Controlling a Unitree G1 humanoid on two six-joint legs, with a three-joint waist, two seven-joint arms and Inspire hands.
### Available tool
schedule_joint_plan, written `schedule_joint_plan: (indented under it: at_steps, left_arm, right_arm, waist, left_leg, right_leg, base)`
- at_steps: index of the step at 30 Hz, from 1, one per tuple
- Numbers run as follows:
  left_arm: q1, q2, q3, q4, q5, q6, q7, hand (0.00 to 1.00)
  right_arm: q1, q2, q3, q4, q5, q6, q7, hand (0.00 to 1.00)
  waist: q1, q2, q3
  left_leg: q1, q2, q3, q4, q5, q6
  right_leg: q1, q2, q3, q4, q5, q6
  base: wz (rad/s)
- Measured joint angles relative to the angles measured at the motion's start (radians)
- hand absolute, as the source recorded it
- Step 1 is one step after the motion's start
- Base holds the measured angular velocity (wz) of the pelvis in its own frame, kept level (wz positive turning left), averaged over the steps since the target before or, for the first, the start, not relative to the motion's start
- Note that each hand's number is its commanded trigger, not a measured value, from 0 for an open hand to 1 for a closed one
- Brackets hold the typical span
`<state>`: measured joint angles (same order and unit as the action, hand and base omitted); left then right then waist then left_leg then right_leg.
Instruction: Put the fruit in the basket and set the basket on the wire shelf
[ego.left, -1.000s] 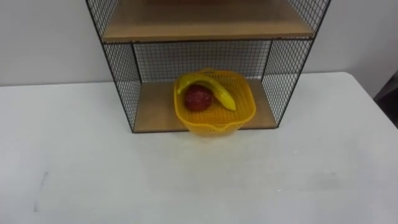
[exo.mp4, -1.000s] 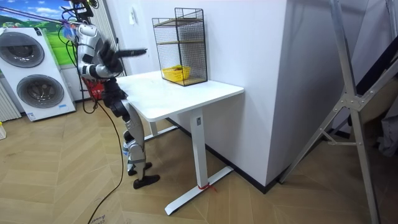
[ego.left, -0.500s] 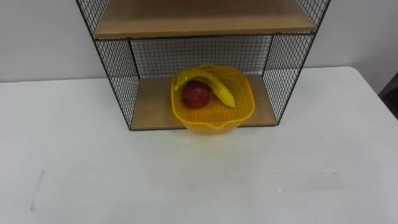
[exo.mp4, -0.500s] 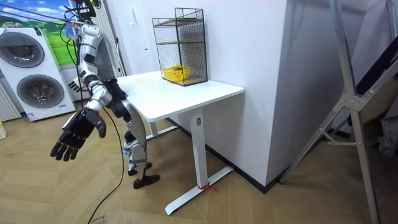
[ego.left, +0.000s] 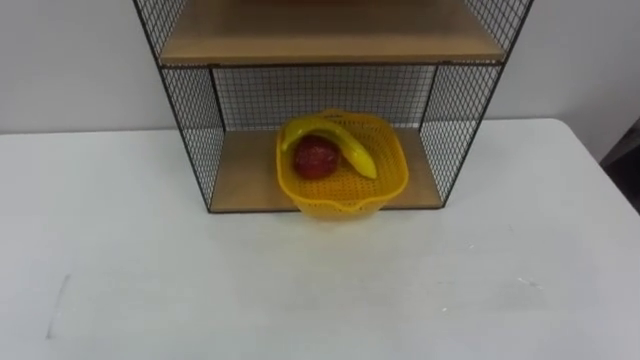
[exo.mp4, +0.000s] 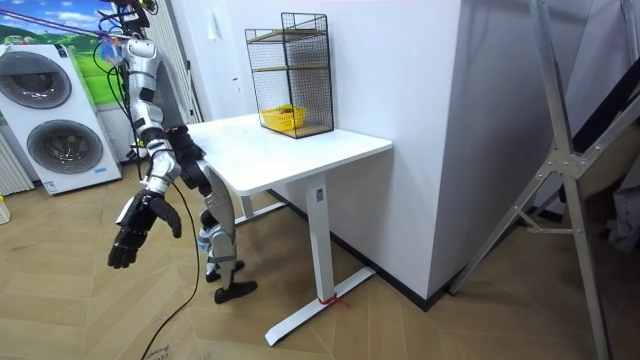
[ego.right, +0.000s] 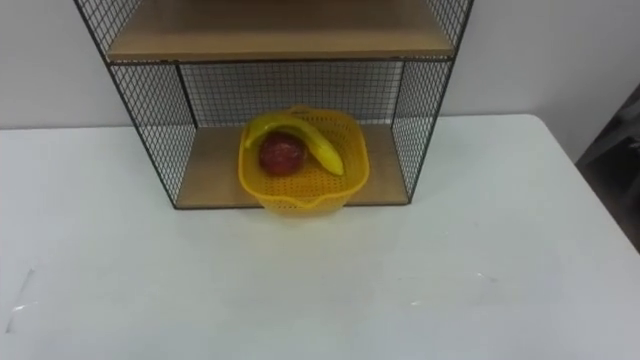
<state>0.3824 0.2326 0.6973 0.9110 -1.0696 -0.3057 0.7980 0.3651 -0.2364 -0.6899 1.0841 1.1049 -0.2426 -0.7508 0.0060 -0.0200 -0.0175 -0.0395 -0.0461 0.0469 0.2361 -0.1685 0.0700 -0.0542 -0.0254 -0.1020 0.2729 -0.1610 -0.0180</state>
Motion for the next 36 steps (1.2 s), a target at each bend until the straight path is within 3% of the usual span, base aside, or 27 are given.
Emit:
schedule_joint_plan:
  at_steps: [2, 5, 7, 11, 17, 22, 29, 36]
  left_arm:
    - [-0.002, -0.036, -0.082, 0.069, 0.092, 0.036, -0.069, 0.0]
    - [-0.001, -0.067, -0.153, 0.13, 0.21, 0.079, -0.147, 0.0]
    - [-0.002, -0.094, -0.199, 0.18, 0.394, 0.124, -0.211, 0.0]
    - [-0.026, -0.096, -0.286, 0.211, 0.748, 0.198, -0.315, 0.0]
    - [-0.085, -0.097, -0.437, 0.207, 1.004, 0.26, -0.387, 0.0]
    - [-0.109, -0.099, -0.476, 0.208, 1.078, 0.3, -0.445, 0.0]
    - [-0.107, -0.102, -0.509, 0.208, 1.103, 0.366, -0.465, 0.0]
    - [-0.106, -0.105, -0.509, 0.21, 1.106, 0.373, -0.479, 0.0]
  right_arm:
    - [-0.024, 0.024, 0.085, 0.061, -0.123, 0.041, 0.058, 0.0]
    - [-0.05, 0.046, 0.168, 0.126, -0.273, 0.076, 0.115, 0.0]
    - [-0.076, 0.056, 0.243, 0.182, -0.412, 0.117, 0.164, 0.0]
    - [-0.106, 0.05, 0.357, 0.256, -0.661, 0.179, 0.289, 0.0]
    - [-0.155, 0.044, 0.457, 0.274, -0.79, 0.251, 0.424, 0.0]
    - [-0.191, 0.044, 0.518, 0.27, -0.885, 0.288, 0.504, 0.0]
    - [-0.225, 0.05, 0.588, 0.27, -1.056, 0.345, 0.56, 0.0]
    - [-0.24, 0.059, 0.591, 0.27, -1.08, 0.354, 0.561, 0.0]
  waist:
    - [0.002, -0.001, 0.0008]
    - [0.001, 0.001, 0.0011]
    - [0.004, 0.0, 0.002]
    - [-0.002, -0.003, 0.0032]
    - [-0.01, -0.008, 0.005]
    - [-0.011, -0.009, 0.0152]
    - [-0.004, -0.009, 0.0156]
    - [0.002, -0.008, 0.0157]
  left_leg:
    - [0.013, 0.0, 0.011, -0.011, 0.0, 0.0]
    - [0.022, 0.005, 0.021, -0.017, 0.0, 0.0]
    - [0.042, 0.008, 0.034, -0.03, 0.0, 0.0]
    - [0.061, 0.007, 0.028, -0.033, 0.001, -0.001]
    - [0.079, 0.004, 0.007, -0.034, 0.003, -0.004]
    - [0.085, 0.003, 0.001, -0.036, 0.01, -0.014]
    - [0.088, 0.004, 0.005, -0.034, 0.012, -0.016]
    - [0.09, 0.004, 0.004, -0.034, 0.012, -0.016]
  right_leg:
    - [0.002, 0.001, 0.011, -0.006, 0.004, 0.003]
    - [0.014, 0.006, 0.02, -0.024, 0.016, 0.003]
    - [0.028, 0.008, 0.023, -0.035, 0.022, 0.002]
    - [0.051, 0.008, 0.02, -0.041, 0.022, 0.002]
    - [0.078, 0.009, 0.01, -0.056, 0.025, 0.0]
    - [0.088, 0.012, 0.01, -0.07, 0.033, -0.001]
    - [0.089, 0.015, 0.016, -0.069, 0.033, -0.001]
    - [0.09, 0.015, 0.017, -0.069, 0.034, -0.001]
  base:
    - [-0.12]
    - [-0.13]
    - [-0.13]
    - [0.07]
    - [0.05]
    - [0.0]
    - [-0.03]
    - [0.0]
